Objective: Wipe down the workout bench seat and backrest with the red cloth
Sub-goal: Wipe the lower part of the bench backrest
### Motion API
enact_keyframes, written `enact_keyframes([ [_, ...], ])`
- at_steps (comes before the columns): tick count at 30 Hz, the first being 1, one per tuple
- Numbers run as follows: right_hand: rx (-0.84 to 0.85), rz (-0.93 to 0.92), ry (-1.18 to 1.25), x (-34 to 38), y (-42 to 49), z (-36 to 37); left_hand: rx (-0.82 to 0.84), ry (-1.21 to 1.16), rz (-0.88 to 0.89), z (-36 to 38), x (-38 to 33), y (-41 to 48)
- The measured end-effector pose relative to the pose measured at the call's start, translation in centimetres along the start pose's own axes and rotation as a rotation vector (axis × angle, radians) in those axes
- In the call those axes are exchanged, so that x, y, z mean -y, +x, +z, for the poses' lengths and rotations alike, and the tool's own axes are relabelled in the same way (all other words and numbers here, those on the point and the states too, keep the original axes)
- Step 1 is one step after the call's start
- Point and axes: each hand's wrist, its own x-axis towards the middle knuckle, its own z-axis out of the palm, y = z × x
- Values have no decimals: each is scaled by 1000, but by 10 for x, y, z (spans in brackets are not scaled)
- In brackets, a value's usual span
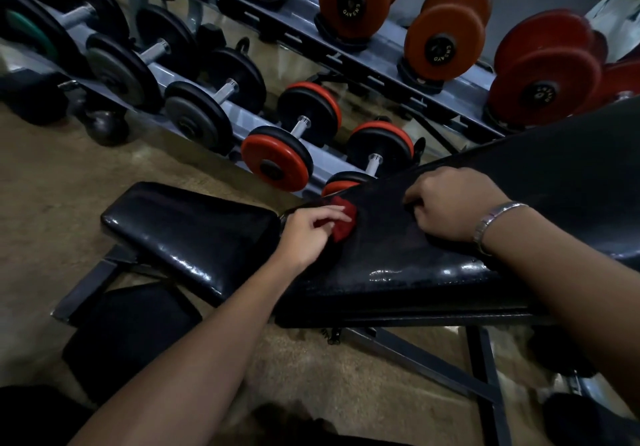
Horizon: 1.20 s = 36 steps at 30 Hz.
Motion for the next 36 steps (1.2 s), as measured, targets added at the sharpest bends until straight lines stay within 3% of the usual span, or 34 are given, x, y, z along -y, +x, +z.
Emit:
enact_keyframes([
  [4, 1, 1, -4, 0, -1, -1, 120, -65, 94, -6, -2, -29],
  [9, -11, 3, 3, 0, -3, 0, 83, -13, 61, -8, -9, -3],
  [14, -25, 2, 8, -1, -6, 0, 19, -28, 120, -1, 1, -47],
  [20, -20, 26, 17, 3, -3, -2, -80, 29, 61, 0, -11, -40],
  [25, -23, 37, 22, 2, -5, -2, -43, 1, 154, 5, -10, -88],
  [30, -25, 40, 31, 3, -7, -3, -146, -14, 78, 0, -8, -77],
  [36, -29, 49, 30, 4, -8, -4, -32, 30, 202, 13, -15, -114],
])
